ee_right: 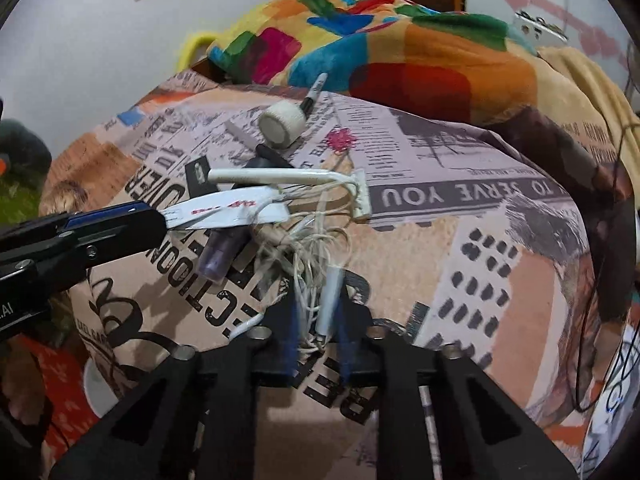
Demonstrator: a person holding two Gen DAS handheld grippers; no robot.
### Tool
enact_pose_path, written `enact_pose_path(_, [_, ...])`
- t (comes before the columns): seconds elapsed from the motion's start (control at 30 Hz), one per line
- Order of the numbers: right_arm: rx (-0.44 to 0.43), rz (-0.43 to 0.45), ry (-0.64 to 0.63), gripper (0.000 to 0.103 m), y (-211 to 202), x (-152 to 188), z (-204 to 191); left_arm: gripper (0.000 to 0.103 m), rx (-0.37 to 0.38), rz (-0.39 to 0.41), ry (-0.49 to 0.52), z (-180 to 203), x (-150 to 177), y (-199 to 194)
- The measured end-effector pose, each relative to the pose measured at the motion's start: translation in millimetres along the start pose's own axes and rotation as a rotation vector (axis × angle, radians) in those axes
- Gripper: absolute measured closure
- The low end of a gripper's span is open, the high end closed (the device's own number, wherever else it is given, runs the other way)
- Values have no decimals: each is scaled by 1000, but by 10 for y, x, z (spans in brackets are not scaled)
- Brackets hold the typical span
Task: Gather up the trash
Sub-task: 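Grasp the white toothpaste tube with left gripper while right gripper grasps earphone cable, then carry the tube and cable with both tools over the white bin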
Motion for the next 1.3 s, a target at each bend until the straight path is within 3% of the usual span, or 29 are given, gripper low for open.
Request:
enact_pose_path(0.33, [44, 25, 33, 93, -424, 1, 84, 81, -3, 47, 27, 196, -151, -343])
enact_pose_path(0.63, [58, 94, 53, 93, -939, -149, 47, 81, -34, 118, 40, 367, -309, -934])
enact_pose_path(1.3, [-16, 317, -13, 93, -2274, -412, -700, 81, -131, 306, 16, 541, -233, -2582])
Point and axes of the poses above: each gripper's, at about its wrist camera, not at the fingertips, and y roughly the way its jaws point, z to its right, x to its underside, the point moved 4 cm from there along y, roughly the way its jaws point, and after that the axes turned 5 degrees about z, right-handed, at the moved point
